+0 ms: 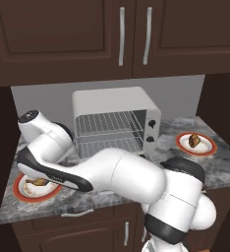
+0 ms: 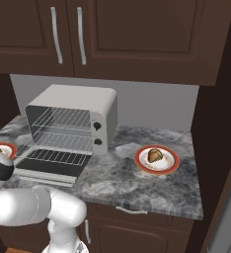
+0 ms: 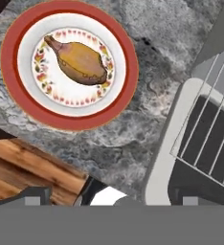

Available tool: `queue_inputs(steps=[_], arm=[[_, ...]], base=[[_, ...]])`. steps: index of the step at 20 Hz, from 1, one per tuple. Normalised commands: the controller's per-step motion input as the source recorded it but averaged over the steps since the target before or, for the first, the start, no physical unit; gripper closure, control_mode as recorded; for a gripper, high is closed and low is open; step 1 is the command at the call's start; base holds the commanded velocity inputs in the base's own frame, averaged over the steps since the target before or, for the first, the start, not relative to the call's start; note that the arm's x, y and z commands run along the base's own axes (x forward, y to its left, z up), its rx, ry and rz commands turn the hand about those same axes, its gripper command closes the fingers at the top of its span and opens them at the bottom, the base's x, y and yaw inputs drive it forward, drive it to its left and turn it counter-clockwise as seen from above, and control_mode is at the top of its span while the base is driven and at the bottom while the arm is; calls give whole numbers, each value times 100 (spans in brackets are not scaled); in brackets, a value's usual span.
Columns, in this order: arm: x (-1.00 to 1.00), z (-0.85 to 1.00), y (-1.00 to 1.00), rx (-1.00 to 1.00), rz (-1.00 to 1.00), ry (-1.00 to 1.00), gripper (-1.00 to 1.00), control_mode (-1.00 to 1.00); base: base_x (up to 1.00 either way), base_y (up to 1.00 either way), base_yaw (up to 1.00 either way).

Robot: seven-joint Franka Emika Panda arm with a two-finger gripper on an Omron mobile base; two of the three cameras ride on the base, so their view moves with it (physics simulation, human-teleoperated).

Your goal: Open the toaster oven door. Place the bread on the top rack in the toaster oven and place the chicken drumstick on the bottom rack.

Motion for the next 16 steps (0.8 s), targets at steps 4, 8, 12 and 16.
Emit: queue_inputs(steps=[4,8,12,16], arm=[[42,-29,17,0,47,0,-100,-100],[33,-33,37,0,31,2,-100,-100],[30,-30,47,0,17,6,-100,-100],[34,-18,40,-6,4,10,-100,-100]], base=[[0,0,0],[0,0,0],[0,0,0],[0,0,0]])
